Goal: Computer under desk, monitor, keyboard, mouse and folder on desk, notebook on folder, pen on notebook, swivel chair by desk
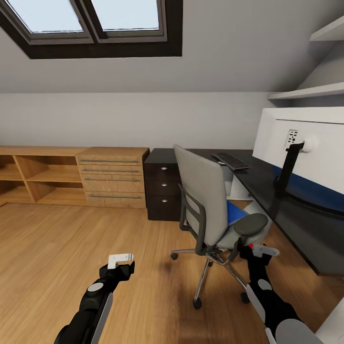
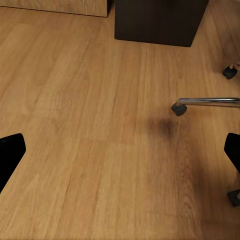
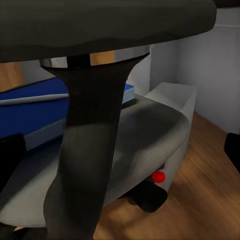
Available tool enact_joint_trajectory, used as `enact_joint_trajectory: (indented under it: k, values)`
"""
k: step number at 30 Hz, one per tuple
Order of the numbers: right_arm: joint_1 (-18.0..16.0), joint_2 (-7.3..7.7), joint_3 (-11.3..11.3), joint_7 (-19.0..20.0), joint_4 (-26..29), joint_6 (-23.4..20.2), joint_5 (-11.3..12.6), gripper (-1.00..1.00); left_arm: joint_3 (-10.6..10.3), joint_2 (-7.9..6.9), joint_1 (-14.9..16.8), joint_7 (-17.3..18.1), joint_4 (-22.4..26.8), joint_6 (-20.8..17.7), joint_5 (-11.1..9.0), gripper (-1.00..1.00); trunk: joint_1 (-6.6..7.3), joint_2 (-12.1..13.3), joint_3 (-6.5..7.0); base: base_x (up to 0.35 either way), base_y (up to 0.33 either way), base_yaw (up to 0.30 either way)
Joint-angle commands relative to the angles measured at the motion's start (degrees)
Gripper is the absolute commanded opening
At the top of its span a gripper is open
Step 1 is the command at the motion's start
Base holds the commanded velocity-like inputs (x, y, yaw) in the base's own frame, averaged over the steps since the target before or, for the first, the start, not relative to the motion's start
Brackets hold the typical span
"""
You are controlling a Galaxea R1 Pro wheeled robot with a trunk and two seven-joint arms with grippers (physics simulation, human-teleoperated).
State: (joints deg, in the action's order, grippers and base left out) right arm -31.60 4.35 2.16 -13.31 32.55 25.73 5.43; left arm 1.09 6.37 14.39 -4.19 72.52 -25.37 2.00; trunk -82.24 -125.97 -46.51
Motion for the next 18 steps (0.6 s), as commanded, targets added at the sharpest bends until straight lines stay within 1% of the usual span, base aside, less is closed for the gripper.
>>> enact_joint_trajectory:
  k: [1,18]
  values:
    - [0.0,0.01,-0.1,0.1,0.0,0.3,0.6,1.0,0.1,0.04,0.0,0.0,0.1,-0.3,0.2,1.0,0.01,0.0,-0.06,0.0,0.0,0.0]
    - [0.0,0.03,-0.1,0.1,0.0,0.3,0.5,1.0,0.1,0.04,0.0,0.0,0.1,-0.3,0.2,1.0,0.01,0.0,-0.06,0.0,0.0,0.0]
